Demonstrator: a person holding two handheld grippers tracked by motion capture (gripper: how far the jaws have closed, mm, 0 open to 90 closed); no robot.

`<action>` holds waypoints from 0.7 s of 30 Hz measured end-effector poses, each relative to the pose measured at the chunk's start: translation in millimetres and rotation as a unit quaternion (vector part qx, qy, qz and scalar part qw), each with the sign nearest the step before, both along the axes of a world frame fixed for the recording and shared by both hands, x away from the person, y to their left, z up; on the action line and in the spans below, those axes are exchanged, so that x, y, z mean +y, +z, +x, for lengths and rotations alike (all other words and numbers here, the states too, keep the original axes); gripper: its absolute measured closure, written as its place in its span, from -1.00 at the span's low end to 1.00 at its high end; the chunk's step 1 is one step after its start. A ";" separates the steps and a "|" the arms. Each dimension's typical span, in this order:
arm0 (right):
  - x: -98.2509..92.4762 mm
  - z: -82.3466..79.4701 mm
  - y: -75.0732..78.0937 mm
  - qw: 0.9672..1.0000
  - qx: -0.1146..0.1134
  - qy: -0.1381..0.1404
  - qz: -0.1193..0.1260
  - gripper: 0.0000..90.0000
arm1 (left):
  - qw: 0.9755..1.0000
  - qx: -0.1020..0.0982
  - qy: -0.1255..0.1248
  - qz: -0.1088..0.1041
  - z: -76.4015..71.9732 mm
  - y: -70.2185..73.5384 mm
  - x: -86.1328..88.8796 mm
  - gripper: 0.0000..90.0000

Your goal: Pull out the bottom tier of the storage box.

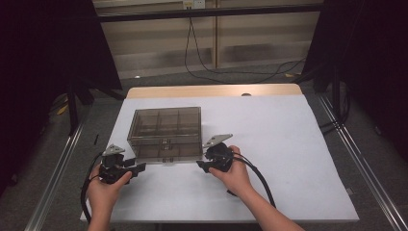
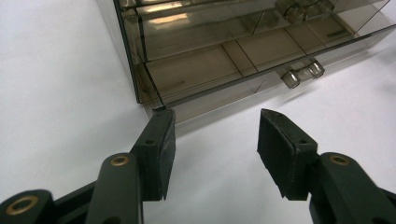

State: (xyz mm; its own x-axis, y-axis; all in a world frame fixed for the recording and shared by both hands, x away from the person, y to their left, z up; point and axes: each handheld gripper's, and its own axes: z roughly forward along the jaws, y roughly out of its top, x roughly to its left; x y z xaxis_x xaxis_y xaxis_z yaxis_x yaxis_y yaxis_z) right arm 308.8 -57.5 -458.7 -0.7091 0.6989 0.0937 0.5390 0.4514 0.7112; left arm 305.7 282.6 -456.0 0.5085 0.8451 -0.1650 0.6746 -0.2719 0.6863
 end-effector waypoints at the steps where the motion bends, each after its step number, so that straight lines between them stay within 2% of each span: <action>1: 0.9 0.1 -0.3 1.000 0.001 -0.001 -0.003 0.29 | 1.000 0.001 -0.003 0.003 0.5 -0.1 -0.1 0.05; 6: 3.2 1.4 -3.5 1.000 0.003 -0.001 -0.008 0.32 | 1.000 0.004 -0.009 0.008 4.2 -0.9 -3.0 0.04; 11: 4.7 3.4 -5.4 1.000 0.007 0.001 -0.004 0.37 | 1.000 0.007 -0.017 0.008 6.7 -0.8 -4.5 0.06; 13: 4.8 4.7 -6.1 1.000 0.006 -0.004 -0.009 0.37 | 1.000 0.007 -0.015 0.014 6.8 -0.7 -4.1 0.06; 18: 5.3 7.7 -7.4 1.000 0.011 -0.004 0.005 0.42 | 1.000 0.009 -0.008 0.015 5.6 -0.2 -1.5 0.02; 19: 7.2 7.7 -6.6 1.000 0.008 -0.001 -0.003 0.44 | 1.000 0.003 -0.004 0.015 5.6 -0.6 -0.4 0.02; 21: 8.3 8.2 -6.7 1.000 0.005 -0.003 -0.010 0.49 | 1.000 0.006 -0.002 0.013 6.1 -0.9 0.8 0.00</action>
State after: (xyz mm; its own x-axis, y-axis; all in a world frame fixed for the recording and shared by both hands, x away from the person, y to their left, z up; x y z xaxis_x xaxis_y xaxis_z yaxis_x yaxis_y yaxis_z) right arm 317.0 -49.2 -465.5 -0.7046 0.7043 0.0870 0.5487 0.4630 0.6961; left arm 311.8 283.4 -456.9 0.5098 0.8474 -0.1484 0.6813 -0.2924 0.6711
